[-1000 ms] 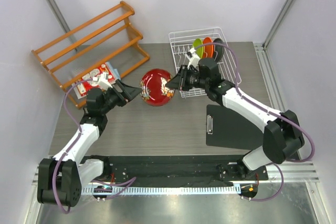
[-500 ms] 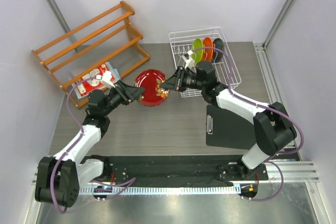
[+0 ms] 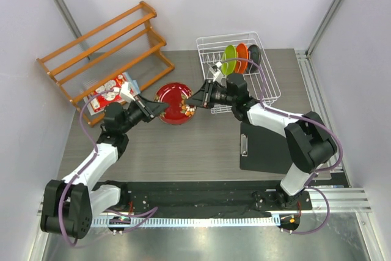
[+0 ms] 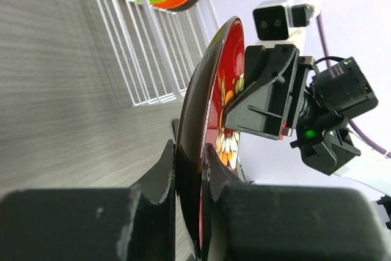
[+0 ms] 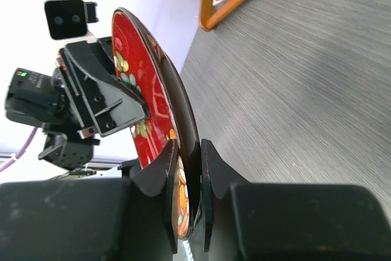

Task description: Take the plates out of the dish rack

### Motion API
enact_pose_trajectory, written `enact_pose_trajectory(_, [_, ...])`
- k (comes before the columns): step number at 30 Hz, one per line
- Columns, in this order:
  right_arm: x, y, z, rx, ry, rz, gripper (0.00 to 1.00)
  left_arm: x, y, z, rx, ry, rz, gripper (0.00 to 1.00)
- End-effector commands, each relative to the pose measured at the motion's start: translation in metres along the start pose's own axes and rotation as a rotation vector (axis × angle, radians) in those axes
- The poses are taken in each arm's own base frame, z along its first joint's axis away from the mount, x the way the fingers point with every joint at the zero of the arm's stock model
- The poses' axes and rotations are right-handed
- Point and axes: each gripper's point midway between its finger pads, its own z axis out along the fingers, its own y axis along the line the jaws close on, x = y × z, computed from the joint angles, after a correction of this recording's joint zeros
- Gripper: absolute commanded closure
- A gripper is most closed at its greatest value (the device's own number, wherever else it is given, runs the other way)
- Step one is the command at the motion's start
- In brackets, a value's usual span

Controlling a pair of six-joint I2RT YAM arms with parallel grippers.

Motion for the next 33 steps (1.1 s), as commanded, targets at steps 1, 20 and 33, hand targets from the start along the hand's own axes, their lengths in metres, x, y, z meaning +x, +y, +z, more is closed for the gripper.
enact_pose_trajectory(1, [-0.018,0.032,-0.002,-0.029,-0.035,-0.123,0.86,-0.008,0.025,-0.002,-0.158,-0.025,0.099,1.00])
enact_pose_trajectory(20, [-0.119,-0.013,-0.096,0.576,-0.264,-0.422,0.39,0.008,0.120,-0.043,-0.581,-0.073,0.110,1.00])
enact_pose_trajectory(33, [-0.186,-0.114,-0.135,0.906,-0.312,-0.362,0.39,0.023,0.168,-0.068,-0.810,-0.056,0.080,0.96])
